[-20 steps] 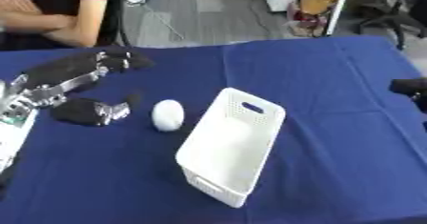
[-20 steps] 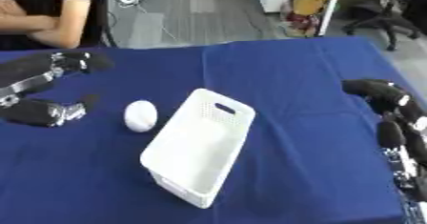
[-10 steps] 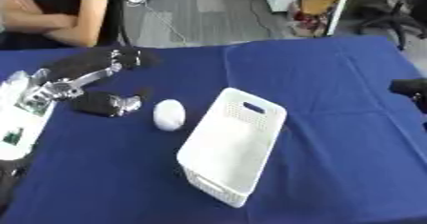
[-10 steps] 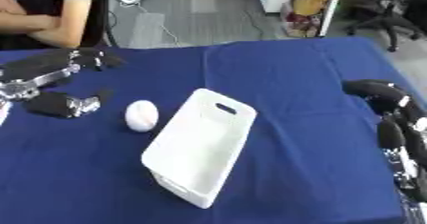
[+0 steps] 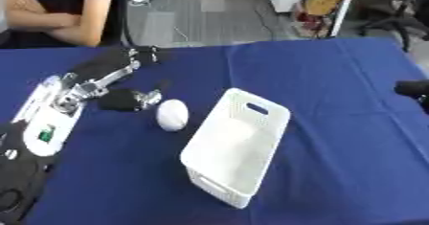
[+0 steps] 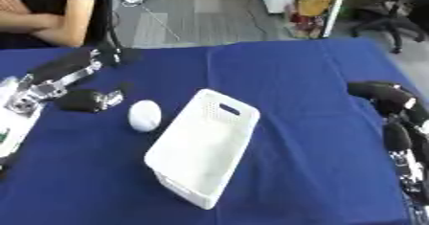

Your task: Pick up objects on the table and place them in the box.

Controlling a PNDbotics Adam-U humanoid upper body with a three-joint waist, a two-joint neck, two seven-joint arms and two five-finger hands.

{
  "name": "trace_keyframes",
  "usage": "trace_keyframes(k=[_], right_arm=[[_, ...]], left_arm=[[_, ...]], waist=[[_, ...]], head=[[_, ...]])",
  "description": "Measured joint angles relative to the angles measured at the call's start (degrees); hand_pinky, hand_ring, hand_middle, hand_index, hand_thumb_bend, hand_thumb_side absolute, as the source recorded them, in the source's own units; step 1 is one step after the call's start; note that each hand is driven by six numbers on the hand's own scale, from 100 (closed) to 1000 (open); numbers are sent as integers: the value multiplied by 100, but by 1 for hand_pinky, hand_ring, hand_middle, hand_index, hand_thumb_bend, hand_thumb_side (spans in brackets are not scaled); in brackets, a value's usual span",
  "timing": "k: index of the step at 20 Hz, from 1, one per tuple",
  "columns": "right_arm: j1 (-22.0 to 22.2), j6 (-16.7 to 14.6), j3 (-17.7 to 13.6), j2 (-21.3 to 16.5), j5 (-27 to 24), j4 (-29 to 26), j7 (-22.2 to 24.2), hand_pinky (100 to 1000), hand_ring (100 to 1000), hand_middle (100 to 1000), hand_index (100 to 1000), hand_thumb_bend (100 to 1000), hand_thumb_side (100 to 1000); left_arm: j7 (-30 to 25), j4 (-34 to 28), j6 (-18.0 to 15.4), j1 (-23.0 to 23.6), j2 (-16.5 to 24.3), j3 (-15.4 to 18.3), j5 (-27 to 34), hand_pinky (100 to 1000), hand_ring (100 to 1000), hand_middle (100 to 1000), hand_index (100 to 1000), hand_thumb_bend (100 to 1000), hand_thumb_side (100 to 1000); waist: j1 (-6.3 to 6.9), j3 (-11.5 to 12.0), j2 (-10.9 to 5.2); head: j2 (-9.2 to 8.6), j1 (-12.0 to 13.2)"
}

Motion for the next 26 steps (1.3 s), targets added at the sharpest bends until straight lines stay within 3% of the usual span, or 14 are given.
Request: trace_keyframes(k=[16, 26], right_arm=[[0, 12, 30, 0, -19, 0, 17, 848, 837, 768, 864, 100, 674], [2, 27, 31, 0, -20, 0, 31, 849, 838, 768, 864, 100, 674]], left_arm=[[-95, 620, -372, -223, -182, -337, -999, 794, 814, 860, 979, 846, 873], [-58, 1058, -647, -325, -170, -486, -1285, 804, 816, 857, 981, 861, 889]], waist=[[9, -5, -4], [48, -38, -15]], head=[[4, 43], [35, 92]])
